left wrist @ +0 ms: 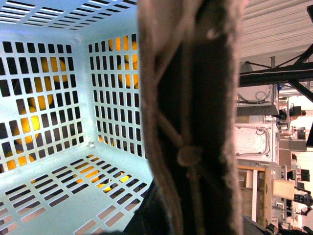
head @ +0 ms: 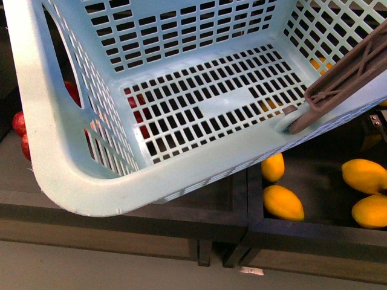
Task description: Pick lemon and mango into basket
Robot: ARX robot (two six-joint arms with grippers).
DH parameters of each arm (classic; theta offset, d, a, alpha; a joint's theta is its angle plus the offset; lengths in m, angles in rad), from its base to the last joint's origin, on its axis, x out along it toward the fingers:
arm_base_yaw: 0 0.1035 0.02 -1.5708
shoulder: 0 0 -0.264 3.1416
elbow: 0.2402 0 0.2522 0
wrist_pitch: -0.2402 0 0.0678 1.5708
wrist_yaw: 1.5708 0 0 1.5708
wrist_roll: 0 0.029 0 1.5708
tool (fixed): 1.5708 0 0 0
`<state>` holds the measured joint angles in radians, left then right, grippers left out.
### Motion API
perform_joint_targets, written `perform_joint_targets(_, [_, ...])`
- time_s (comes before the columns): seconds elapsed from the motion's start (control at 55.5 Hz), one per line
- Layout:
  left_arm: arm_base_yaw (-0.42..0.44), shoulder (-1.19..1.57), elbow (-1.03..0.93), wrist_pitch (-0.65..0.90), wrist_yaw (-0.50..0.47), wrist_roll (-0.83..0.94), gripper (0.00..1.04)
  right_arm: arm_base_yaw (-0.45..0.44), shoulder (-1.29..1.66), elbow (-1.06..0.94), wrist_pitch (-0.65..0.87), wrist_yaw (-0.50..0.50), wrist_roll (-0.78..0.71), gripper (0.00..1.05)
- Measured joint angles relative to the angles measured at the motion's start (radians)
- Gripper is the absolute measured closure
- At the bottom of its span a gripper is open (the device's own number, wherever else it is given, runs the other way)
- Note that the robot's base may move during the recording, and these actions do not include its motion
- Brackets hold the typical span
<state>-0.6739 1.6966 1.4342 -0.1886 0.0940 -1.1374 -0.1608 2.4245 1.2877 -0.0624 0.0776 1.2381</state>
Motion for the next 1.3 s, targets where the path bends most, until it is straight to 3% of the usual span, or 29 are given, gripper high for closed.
perform_joint_targets(0.505, [0.000,0.000,0.000,0.000,0.000,0.000,1.01,0.006,0.101,0.101,-0.018,-0.008,-0.017,0.09])
perform_joint_targets(0.721, [0.000,0.000,0.000,0.000,0.000,0.000,1.01,0.008,0.100,0.082,0.007,-0.025,-0.028,0.35])
perform_joint_targets(0.973, [0.000,0.000,0.000,0.000,0.000,0.000,1.01,-0.005,0.026,-0.020,0.079,-0.014,-0.076,0.41])
perform_joint_targets(1.118, [0.000,0.000,0.000,0.000,0.000,0.000,1.01,-0.045,-0.081,-0.116,0.156,-0.023,-0.131,0.42])
perform_joint_targets(1.298, [0.000,0.000,0.000,0.000,0.000,0.000,1.01,-0.169,-0.384,-0.301,0.229,-0.095,-0.251,0.42])
